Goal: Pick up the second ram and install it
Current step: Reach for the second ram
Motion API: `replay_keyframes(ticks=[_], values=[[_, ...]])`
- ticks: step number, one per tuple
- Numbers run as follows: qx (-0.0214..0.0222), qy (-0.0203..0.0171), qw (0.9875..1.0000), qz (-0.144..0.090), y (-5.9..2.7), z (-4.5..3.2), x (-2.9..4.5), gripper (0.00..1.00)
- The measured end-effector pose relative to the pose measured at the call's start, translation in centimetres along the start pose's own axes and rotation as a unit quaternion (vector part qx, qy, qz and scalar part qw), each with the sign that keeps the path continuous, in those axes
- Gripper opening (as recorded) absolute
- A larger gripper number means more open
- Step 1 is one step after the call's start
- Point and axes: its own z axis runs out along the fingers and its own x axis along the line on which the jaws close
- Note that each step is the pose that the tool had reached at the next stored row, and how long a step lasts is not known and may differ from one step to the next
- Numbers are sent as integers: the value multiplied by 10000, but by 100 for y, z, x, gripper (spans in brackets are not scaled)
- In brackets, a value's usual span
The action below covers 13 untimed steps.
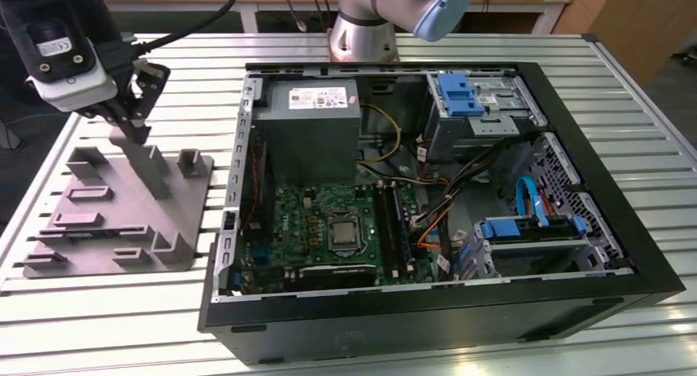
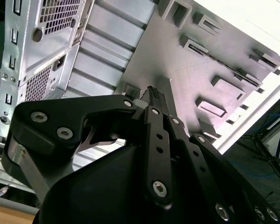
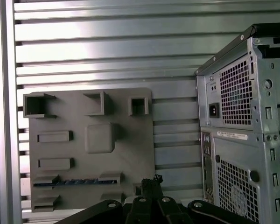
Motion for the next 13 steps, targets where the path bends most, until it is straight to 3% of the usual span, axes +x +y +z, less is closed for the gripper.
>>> replay_keyframes(ticks=[13], values=[[0, 0, 10000, 0, -37, 175, 2, 10]])
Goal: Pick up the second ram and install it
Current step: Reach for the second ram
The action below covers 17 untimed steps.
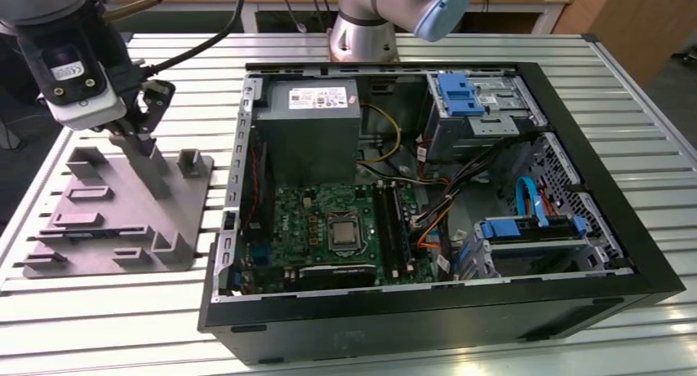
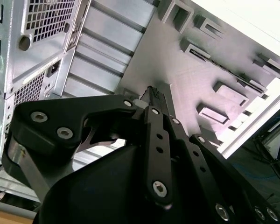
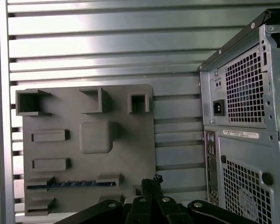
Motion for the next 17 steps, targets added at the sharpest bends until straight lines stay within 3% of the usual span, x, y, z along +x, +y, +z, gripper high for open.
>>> replay_keyframes(ticks=[17], values=[[0, 0, 10000, 0, -36, 214, 3, 10]])
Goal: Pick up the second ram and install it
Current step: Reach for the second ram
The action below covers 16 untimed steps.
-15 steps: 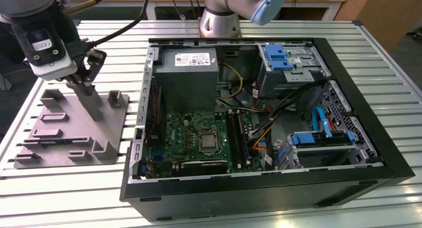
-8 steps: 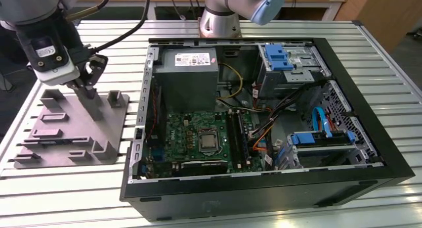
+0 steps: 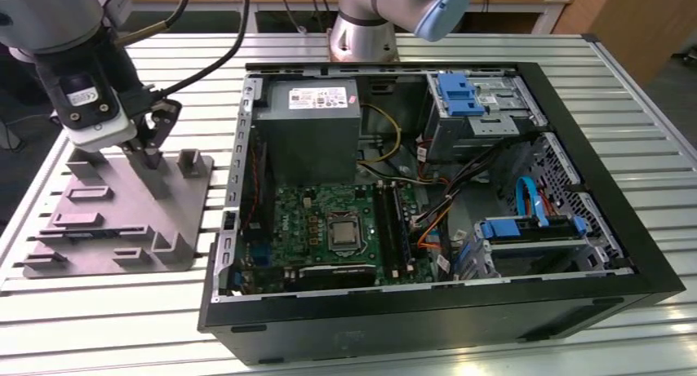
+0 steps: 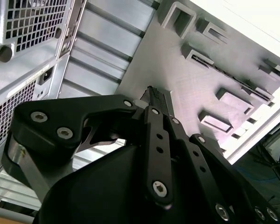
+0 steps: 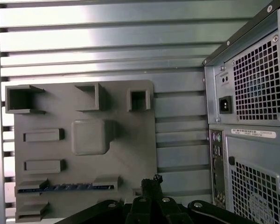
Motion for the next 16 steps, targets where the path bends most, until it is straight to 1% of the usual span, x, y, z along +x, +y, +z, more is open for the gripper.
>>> replay_keyframes(ticks=[8, 11, 14, 16], values=[[1, 1, 10000, 0, -36, 111, 3, 10], [0, 0, 10000, 0, -76, 144, 3, 10], [0, 0, 10000, 0, -138, 182, 4, 10], [0, -1, 10000, 0, -178, 199, 20, 10]])
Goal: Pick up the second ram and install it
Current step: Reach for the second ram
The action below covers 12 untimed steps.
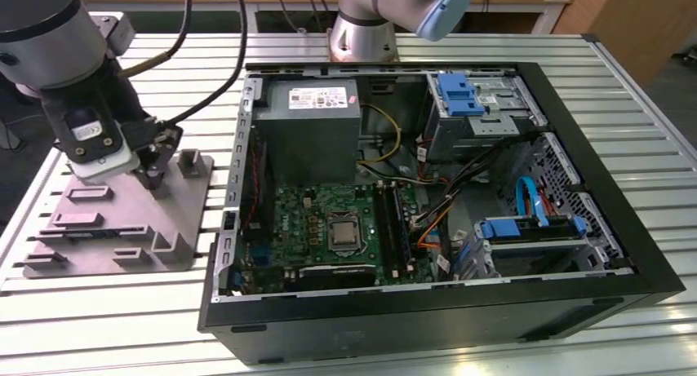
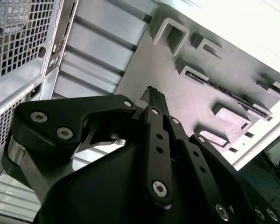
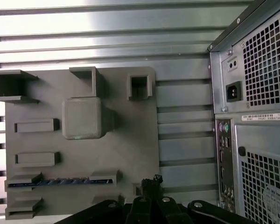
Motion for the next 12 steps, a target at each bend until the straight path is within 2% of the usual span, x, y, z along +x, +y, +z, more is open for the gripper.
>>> replay_keyframes(ticks=[3, 12], values=[[3, 0, 10000, 0, -27, 25, 94, 10], [4, 0, 10000, 1, -64, 141, 510, 10]])
